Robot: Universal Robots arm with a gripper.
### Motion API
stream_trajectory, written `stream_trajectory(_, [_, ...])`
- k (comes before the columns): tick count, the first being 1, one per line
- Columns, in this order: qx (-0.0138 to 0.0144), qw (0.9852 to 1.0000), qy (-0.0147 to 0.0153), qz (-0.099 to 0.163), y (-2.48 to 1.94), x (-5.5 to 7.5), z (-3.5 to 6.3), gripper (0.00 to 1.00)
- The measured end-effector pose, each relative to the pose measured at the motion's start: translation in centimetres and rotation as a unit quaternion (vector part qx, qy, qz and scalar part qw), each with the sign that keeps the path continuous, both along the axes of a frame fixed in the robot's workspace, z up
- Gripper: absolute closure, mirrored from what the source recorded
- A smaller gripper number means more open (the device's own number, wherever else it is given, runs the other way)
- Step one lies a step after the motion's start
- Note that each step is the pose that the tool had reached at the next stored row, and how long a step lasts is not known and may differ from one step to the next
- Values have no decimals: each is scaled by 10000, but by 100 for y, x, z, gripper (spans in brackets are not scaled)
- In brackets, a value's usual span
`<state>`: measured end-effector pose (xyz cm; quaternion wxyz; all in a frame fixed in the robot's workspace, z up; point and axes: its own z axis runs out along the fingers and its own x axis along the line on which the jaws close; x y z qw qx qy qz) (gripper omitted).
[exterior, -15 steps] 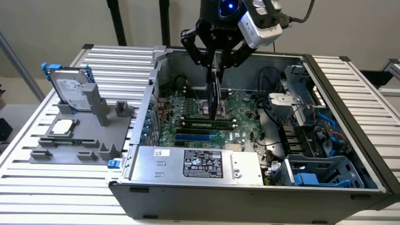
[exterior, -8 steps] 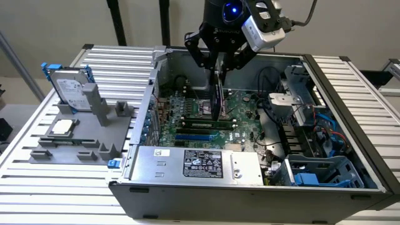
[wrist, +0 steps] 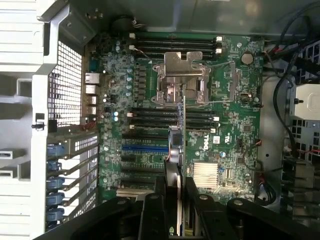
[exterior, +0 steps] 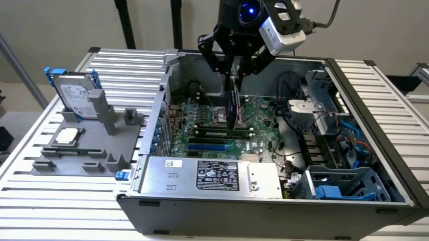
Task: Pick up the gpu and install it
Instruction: 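Pick up the gpu and move the gpu toward the slot, then insert the gpu into the slot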
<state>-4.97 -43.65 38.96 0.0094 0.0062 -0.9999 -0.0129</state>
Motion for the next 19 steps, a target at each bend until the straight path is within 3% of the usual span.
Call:
stream_trajectory(11, [0, 10000, 1, 9, 0, 6, 0, 100])
stream_trajectory(15, [0, 9995, -2, 325, 0, 6, -5, 100])
stream_trajectory(19, [0, 9976, -16, 692, 0, 6, -16, 100])
